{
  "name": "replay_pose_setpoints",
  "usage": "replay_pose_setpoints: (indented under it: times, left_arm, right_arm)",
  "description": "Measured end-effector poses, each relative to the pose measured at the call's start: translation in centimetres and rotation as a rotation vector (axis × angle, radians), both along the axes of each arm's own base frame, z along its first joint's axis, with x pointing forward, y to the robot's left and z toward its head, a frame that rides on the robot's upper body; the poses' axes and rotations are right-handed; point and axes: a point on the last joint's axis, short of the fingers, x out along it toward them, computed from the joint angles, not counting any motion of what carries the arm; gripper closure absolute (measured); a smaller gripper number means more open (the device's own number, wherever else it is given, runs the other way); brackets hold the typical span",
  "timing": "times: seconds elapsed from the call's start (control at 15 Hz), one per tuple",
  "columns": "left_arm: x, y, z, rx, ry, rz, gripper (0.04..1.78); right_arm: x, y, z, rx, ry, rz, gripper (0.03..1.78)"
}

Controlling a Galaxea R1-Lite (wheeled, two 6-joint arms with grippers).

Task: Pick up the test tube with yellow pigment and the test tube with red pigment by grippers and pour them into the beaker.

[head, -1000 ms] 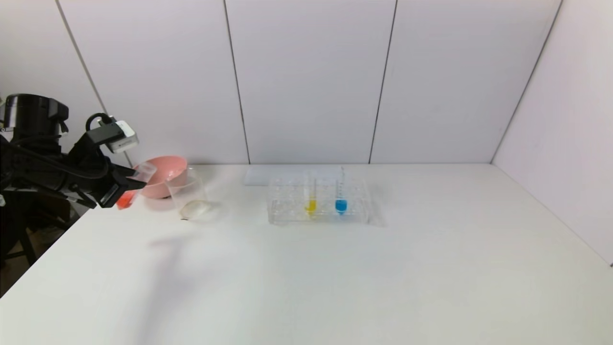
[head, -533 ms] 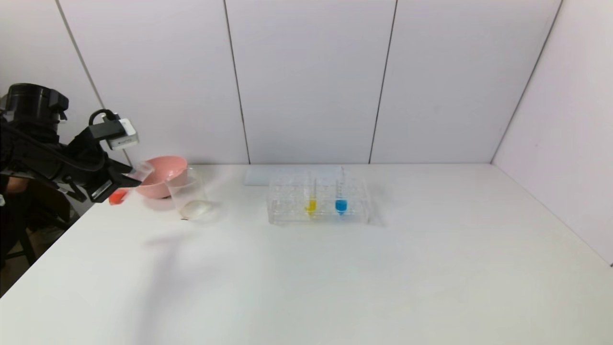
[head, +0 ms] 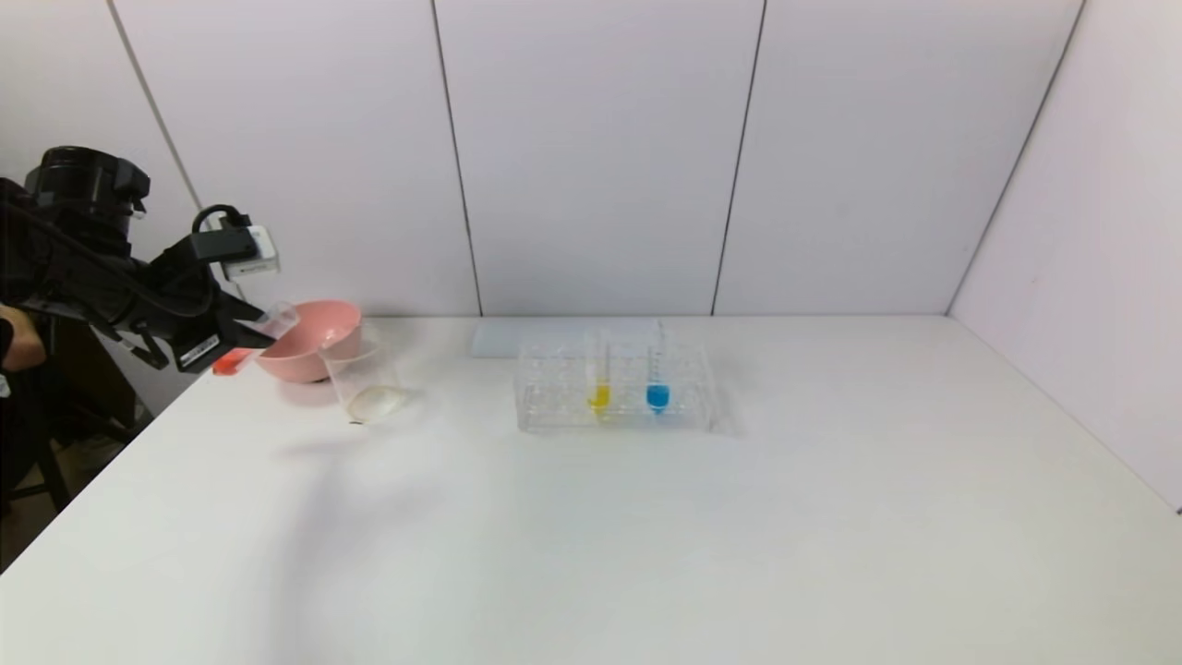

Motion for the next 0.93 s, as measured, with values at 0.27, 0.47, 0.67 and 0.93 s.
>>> replay_pose_setpoints:
  times: [0.27, 0.47, 0.67, 0.93]
  left_arm:
    - [1.0, -0.3, -0.2, 0.027, 0.016, -0.037, 1.38]
    - [1.5, -0.6, 0.0, 0.052, 0.006, -0.067, 1.38]
    - [1.6, -0.8, 0.2, 0.080, 0.024, -0.068, 1.38]
    - [1.9, -1.2, 0.8, 0.131, 0.010, -0.085, 1.38]
  right_arm:
    - [0.0, 0.0, 0.0, 0.000, 0.000, 0.000, 0.11]
    - [0.0, 0.0, 0.0, 0.000, 0.000, 0.000, 0.11]
    - [0.0, 0.0, 0.0, 0.000, 0.000, 0.000, 0.11]
    - [0.0, 0.0, 0.0, 0.000, 0.000, 0.000, 0.11]
